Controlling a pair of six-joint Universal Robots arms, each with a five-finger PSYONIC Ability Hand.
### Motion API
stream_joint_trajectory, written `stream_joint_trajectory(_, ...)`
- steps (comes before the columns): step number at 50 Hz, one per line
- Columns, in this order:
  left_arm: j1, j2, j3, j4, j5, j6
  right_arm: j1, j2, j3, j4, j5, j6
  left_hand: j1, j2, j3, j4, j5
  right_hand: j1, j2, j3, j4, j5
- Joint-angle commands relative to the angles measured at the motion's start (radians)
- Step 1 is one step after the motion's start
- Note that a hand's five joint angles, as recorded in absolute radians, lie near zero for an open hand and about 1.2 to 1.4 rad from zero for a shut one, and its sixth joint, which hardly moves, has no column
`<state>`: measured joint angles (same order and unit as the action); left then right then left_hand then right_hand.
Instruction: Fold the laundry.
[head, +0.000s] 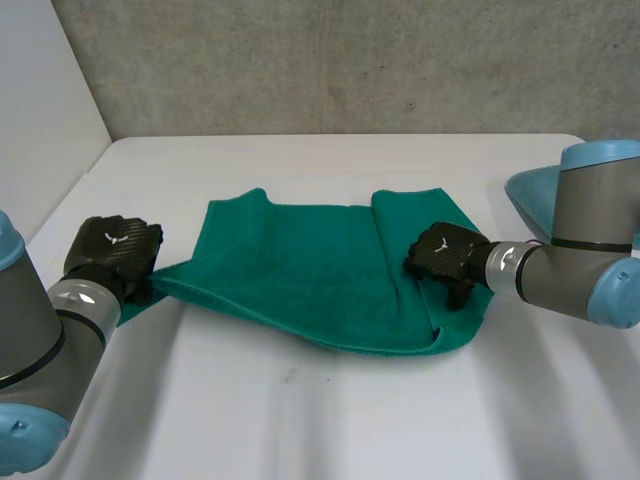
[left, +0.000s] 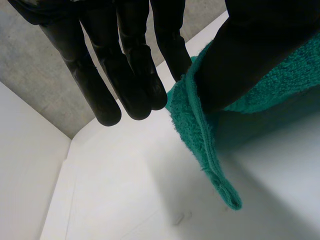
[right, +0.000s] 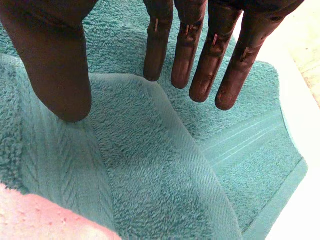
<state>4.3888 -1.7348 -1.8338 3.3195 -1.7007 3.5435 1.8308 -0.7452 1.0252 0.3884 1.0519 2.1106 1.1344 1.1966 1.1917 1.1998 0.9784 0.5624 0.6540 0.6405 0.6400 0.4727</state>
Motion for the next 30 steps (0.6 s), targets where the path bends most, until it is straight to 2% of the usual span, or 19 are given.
stream_joint_trajectory(1, 0.001, 0.0, 0.001, 0.0, 0.001, 0.0, -0.012, 0.004, 0.003, -0.002, 0.003, -0.011, 0.262, 0.2, 0.205, 0.196, 0.243, 0.133, 0.042, 0.055, 0.056, 0.048)
stream_joint_trajectory(6, 0.003, -0.002, 0.001, 0.0, 0.001, 0.0, -0.019, 0.01, 0.003, -0.002, 0.02, -0.014, 0.262, 0.2, 0.205, 0.196, 0.243, 0.06, -0.032, -0.018, -0.018, -0.025)
stream_joint_trajectory(11, 0.003, -0.002, 0.001, 0.0, -0.001, 0.0, -0.024, 0.013, 0.006, 0.0, 0.022, -0.014, 0.262, 0.2, 0.205, 0.196, 0.243, 0.086, -0.005, 0.008, 0.009, 0.001)
stream_joint_trajectory(15, 0.001, -0.002, 0.001, 0.0, -0.001, 0.0, -0.027, 0.015, 0.013, -0.002, 0.023, -0.015, 0.262, 0.2, 0.205, 0.196, 0.243, 0.4, 0.308, 0.322, 0.322, 0.315)
stream_joint_trajectory(18, 0.001, 0.0, 0.001, 0.0, -0.001, 0.0, -0.035, 0.012, 0.016, -0.002, 0.017, -0.012, 0.262, 0.2, 0.205, 0.196, 0.243, 0.832, 0.741, 0.754, 0.755, 0.748)
stream_joint_trajectory(30, 0.005, 0.017, 0.007, -0.002, -0.002, 0.0, -0.119, -0.071, 0.081, 0.056, -0.004, 0.023, 0.262, 0.2, 0.205, 0.196, 0.243, 0.834, 0.742, 0.756, 0.756, 0.749)
